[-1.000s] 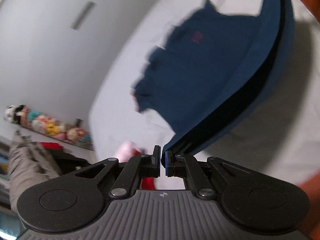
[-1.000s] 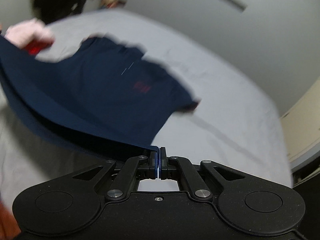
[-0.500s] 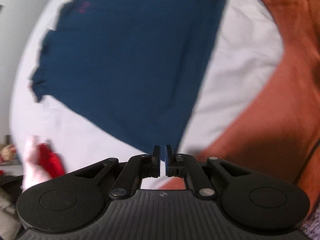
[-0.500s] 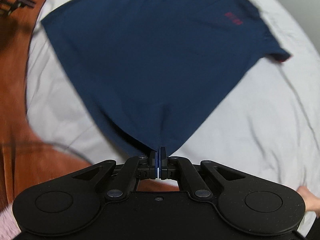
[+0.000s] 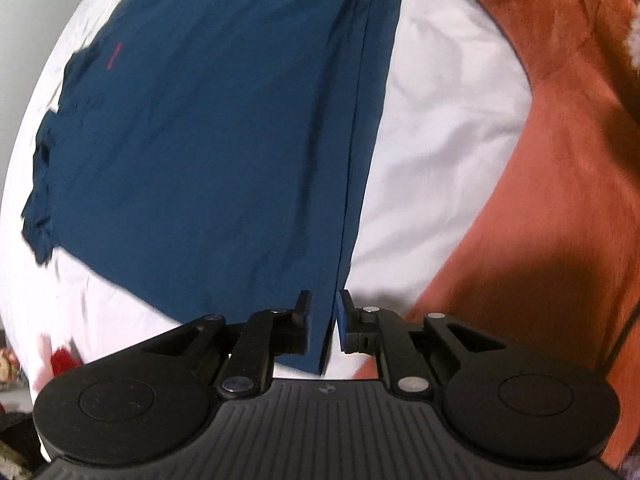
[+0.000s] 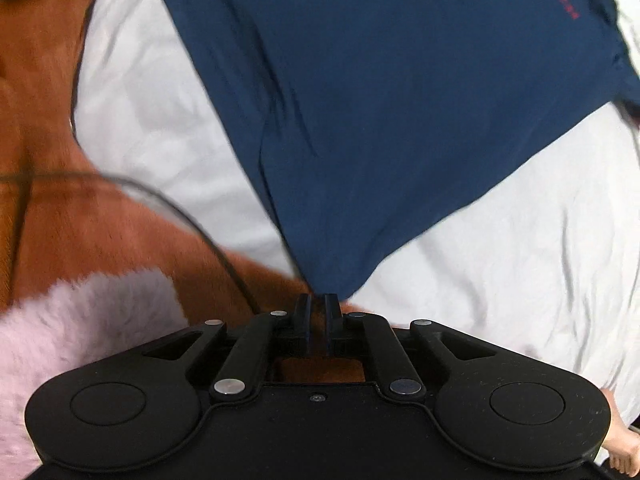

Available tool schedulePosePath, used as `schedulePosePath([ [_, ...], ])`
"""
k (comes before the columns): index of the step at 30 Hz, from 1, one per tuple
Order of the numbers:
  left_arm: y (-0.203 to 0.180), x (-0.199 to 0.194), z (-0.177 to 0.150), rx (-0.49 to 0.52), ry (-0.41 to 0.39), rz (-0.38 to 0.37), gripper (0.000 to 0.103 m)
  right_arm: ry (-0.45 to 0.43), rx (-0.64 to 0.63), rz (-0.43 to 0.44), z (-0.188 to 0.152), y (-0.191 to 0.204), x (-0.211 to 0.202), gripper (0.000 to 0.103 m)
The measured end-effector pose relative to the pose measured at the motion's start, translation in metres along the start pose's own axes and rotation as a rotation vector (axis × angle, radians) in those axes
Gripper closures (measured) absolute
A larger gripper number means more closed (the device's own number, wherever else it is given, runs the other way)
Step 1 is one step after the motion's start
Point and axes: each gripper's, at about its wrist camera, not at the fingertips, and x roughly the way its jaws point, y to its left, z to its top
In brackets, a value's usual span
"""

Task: Fold clothes
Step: 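Lower the held hem with both grippers, laying the navy polo flat on the bed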

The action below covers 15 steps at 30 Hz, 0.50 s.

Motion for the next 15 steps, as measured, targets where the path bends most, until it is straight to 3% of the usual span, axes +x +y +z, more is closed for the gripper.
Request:
schedulePosePath([
  [3, 0.001, 0.006, 0.015, -0.002, -0.050, 0.000, 0.091, -0.110, -0.013, 0.033, 0.012, 0.009, -0.012, 0.097],
  [5, -0.001, 0.012, 0.024, 0.008, -0.069, 0.005, 0.091, -0.135, -0.066, 0.024, 0.020, 0.021, -0.009, 0.096],
  [7, -0.004, 0.017, 0.032, 0.036, -0.084, 0.015, 0.091, -0.138, -0.120, 0.004, 0.029, 0.032, 0.000, 0.078],
  [8, -0.006, 0.021, 0.035, 0.050, -0.087, 0.019, 0.091, -0.137, -0.147, -0.013, 0.033, 0.038, 0.005, 0.065],
  [13, -0.013, 0.037, 0.042, 0.096, -0.096, 0.011, 0.091, -0.137, -0.217, -0.061, 0.041, 0.045, 0.026, 0.065],
  [15, -0.014, 0.043, 0.044, 0.105, -0.094, 0.019, 0.091, -0.133, -0.220, -0.071, 0.041, 0.045, 0.035, 0.074],
])
